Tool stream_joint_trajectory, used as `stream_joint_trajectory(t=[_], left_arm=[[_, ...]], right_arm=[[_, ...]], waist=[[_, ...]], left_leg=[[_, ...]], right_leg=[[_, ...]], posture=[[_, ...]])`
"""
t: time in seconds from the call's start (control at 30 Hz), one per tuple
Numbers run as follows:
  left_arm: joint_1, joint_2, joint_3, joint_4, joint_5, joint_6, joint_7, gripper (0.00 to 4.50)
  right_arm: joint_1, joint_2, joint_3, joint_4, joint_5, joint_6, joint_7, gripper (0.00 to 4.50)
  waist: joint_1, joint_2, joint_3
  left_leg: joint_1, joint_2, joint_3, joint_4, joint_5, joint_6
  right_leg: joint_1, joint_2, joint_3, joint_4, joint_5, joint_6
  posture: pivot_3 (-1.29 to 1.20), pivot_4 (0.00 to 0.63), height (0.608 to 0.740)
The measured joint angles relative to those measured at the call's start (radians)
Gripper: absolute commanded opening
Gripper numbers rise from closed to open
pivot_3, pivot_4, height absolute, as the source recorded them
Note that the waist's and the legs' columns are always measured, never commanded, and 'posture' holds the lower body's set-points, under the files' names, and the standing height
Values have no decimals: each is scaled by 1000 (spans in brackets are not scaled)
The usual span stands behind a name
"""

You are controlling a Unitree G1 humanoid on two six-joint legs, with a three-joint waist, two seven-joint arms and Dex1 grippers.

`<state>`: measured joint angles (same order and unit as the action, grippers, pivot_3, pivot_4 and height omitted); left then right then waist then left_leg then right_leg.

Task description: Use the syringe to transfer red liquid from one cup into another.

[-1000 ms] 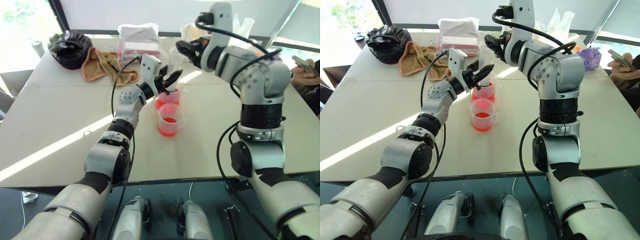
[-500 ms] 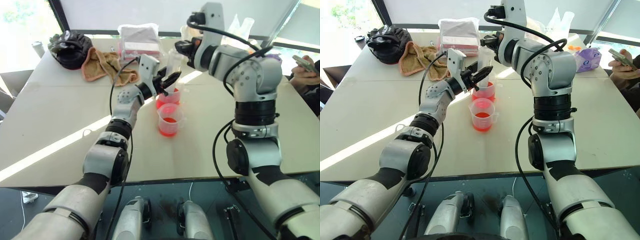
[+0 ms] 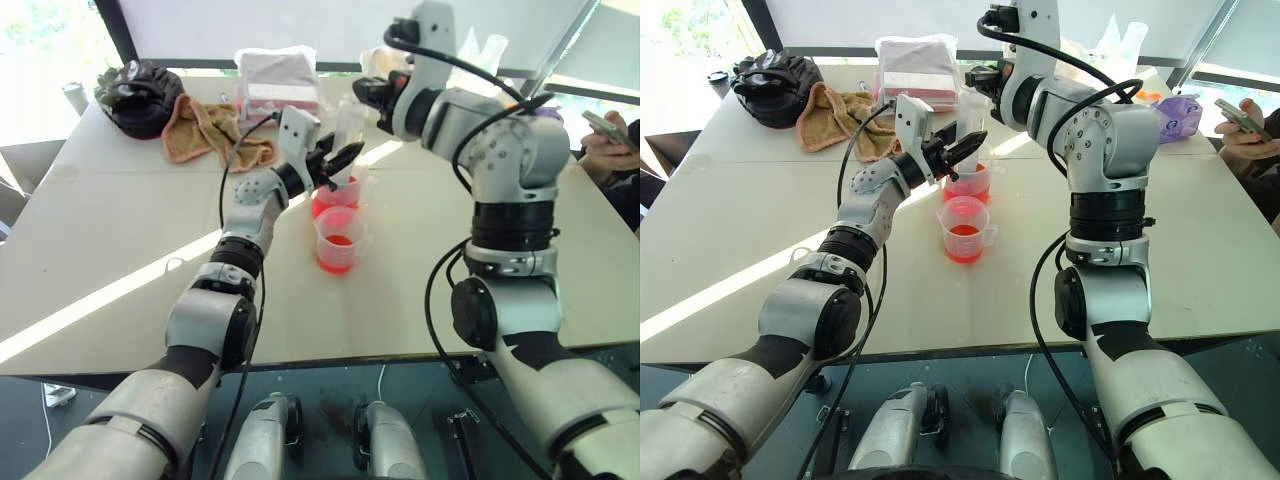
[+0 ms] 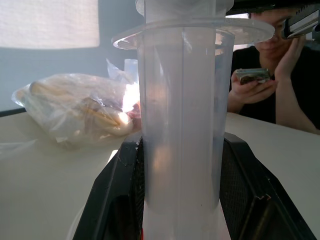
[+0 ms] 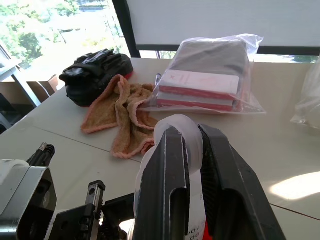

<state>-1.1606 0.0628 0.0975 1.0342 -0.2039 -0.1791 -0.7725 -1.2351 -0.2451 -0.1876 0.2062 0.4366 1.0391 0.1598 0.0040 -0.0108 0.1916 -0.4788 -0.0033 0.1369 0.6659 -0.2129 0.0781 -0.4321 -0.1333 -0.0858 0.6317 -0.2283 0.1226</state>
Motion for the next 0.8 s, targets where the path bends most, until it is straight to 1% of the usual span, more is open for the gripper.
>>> stream_joint_trajectory(t=[0.17,0.37,0.8], left_arm=[[1,1,0,-18,-1,18,0,1402],[8,4,0,-34,-1,32,1,1402],[13,6,0,-48,-1,44,2,1402]], right_arm=[[-24,-2,-19,36,10,-11,1,28],[-49,-13,-19,75,18,-30,7,28],[-68,-17,-19,92,23,-45,9,28]], waist=[[-4,0,0],[-21,0,0],[-21,0,0]], left_leg=[[0,0,0,0,0,0],[0,0,0,-1,0,0],[0,0,0,-2,0,0]], right_leg=[[0,0,0,0,0,0],[0,0,0,0,0,0],[-1,0,0,0,0,0]], posture=[[0,150,740],[0,150,740],[0,150,740]])
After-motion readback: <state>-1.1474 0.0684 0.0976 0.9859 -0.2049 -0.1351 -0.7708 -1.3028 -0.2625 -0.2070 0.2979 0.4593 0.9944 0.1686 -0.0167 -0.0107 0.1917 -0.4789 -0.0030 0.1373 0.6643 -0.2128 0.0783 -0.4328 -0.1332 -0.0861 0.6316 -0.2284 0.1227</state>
